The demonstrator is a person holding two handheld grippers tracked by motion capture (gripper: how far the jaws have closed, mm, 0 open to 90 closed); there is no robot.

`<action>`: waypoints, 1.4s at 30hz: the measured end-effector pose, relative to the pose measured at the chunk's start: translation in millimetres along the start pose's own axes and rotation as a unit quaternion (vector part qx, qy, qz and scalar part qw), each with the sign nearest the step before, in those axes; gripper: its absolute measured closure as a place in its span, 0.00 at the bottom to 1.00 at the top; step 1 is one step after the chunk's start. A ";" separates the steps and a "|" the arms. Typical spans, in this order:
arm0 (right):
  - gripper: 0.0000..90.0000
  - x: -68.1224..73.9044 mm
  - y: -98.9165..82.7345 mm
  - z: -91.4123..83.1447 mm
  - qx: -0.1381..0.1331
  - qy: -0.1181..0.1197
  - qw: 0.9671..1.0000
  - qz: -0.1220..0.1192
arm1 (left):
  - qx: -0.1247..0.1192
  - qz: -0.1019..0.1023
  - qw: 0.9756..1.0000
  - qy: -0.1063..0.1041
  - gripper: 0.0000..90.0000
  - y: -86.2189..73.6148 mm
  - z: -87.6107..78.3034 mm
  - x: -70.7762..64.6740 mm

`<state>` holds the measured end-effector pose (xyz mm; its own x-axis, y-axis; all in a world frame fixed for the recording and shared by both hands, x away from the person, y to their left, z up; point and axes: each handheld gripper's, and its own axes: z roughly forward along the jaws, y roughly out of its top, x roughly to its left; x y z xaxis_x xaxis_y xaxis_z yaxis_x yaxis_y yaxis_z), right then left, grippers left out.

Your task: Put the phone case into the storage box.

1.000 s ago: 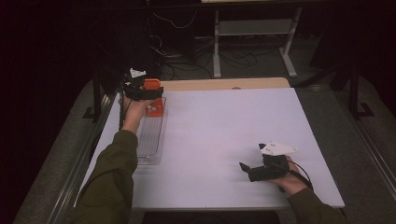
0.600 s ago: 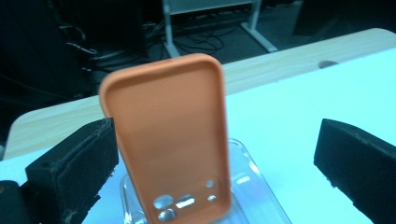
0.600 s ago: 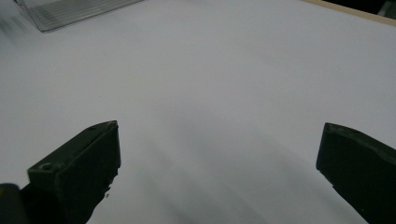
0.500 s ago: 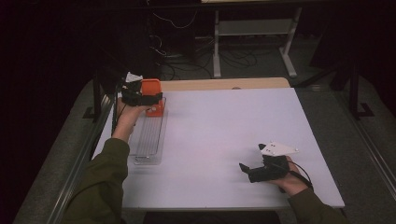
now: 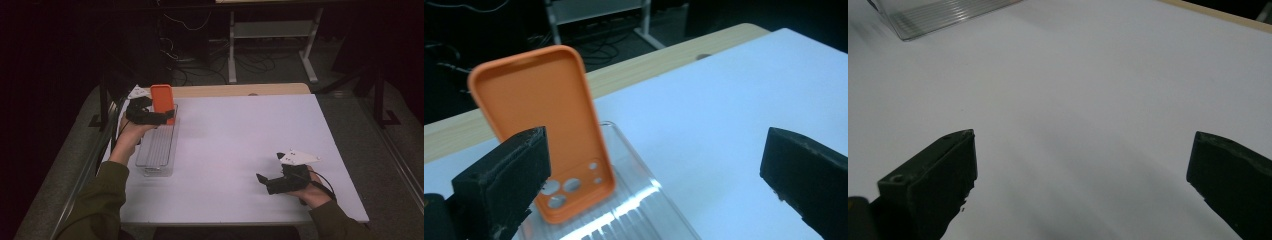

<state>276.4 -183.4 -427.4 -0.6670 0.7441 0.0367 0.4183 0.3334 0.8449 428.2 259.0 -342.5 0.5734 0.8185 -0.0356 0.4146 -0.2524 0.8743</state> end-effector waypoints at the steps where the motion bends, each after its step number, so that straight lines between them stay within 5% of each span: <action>1: 0.00 -0.2 0.7 -0.3 0.002 0.001 1.000 -0.003 | -0.004 -0.002 1.000 -0.006 0.00 -1.4 -1.9 -2.3; 9: 0.00 0.8 8.5 -3.6 -0.003 0.011 1.000 -0.007 | -0.005 0.011 0.999 -0.051 0.00 -14.4 -17.9 -16.3; 28: 0.00 0.0 15.4 -8.2 -0.013 0.024 1.000 -0.009 | 0.000 0.034 0.993 -0.117 0.00 -55.0 -46.9 -52.8; 42: 0.00 -3.4 18.6 -9.6 -0.019 0.032 0.999 0.000 | 0.002 0.054 0.989 -0.137 0.00 -83.1 -53.6 -67.8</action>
<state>280.5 -185.3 -406.7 -0.7049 0.7059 0.0696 0.3960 0.3103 0.8642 317.0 252.1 -386.7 0.7849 0.6154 -0.0723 0.3425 -0.3336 0.8783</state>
